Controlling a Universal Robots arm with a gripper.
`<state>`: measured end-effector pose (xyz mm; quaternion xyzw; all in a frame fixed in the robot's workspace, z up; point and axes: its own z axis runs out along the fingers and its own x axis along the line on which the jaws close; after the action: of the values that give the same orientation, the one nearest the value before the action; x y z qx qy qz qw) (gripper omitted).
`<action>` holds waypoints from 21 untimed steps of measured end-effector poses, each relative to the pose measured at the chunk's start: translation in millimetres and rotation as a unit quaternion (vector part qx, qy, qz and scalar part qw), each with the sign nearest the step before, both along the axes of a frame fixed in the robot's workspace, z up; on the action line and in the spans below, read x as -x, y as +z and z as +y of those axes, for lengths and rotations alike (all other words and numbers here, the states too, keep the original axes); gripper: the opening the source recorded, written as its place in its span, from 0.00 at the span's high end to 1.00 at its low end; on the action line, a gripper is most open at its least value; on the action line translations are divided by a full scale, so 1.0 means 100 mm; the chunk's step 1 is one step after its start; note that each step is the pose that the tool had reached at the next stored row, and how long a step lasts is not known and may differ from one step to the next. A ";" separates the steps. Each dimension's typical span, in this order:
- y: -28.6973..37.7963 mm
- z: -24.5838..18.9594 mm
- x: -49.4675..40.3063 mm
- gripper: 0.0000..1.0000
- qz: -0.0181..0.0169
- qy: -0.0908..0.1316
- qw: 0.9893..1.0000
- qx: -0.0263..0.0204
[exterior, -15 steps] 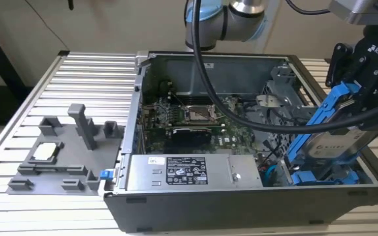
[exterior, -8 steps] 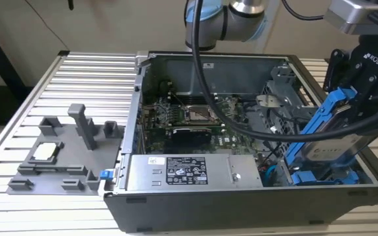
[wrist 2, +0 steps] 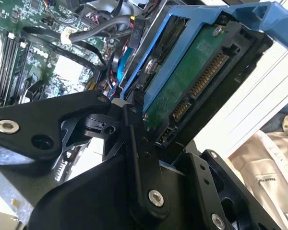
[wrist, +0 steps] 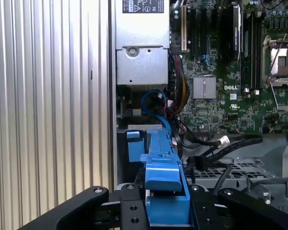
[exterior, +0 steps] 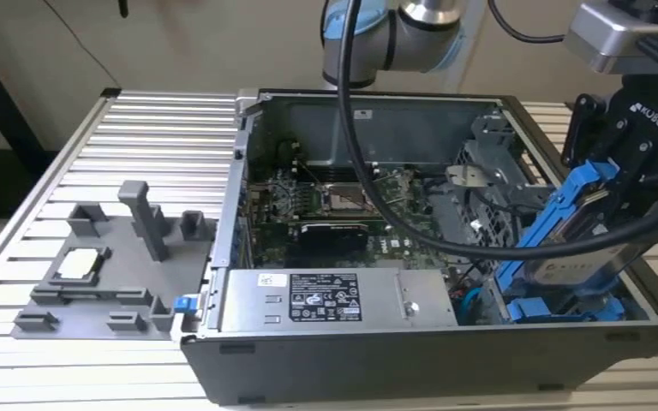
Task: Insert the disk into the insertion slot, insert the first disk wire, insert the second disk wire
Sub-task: 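Insert the disk into the insertion slot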
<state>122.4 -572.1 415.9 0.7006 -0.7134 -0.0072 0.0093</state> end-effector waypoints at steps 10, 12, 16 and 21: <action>-0.125 -0.003 -0.025 0.67 0.000 0.000 1.000 0.000; -0.161 -0.003 -0.026 0.67 0.000 0.000 1.000 0.000; -0.209 -0.001 -0.026 0.67 0.000 0.000 1.000 -0.001; -0.263 0.002 -0.026 0.67 0.000 0.000 1.000 -0.001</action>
<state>125.1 -571.9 389.7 0.7007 -0.7134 -0.0083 0.0082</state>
